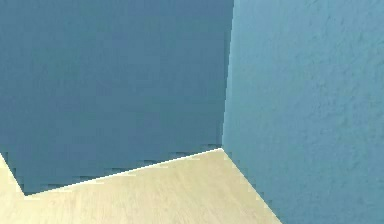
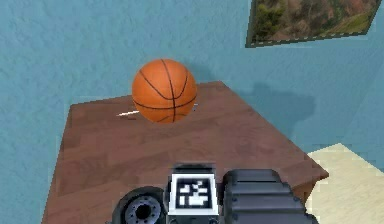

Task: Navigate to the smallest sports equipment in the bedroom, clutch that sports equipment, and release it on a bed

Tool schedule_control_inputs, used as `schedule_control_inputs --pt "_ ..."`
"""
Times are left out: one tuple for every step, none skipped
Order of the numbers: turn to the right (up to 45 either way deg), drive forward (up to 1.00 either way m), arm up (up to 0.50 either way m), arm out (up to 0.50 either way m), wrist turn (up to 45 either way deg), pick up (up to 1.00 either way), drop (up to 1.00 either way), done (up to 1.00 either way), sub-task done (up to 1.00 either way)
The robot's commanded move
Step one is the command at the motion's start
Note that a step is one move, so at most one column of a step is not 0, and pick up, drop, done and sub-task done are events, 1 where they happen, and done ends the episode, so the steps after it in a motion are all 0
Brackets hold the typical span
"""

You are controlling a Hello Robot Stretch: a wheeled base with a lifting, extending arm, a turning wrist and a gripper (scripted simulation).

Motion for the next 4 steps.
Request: schedule_control_inputs --pt "0.0 0.00 0.00 0.28 0.0 0.00 0.00 0.00 0.00" --pt "0.0 0.00 0.00 0.00 45.0 0.00 0.00 0.00 0.00" --pt "0.0 0.00 0.00 0.00 45.0 0.00 0.00 0.00 0.00" --pt "0.0 0.00 0.00 0.00 45.0 0.00 0.00 0.00 0.00"
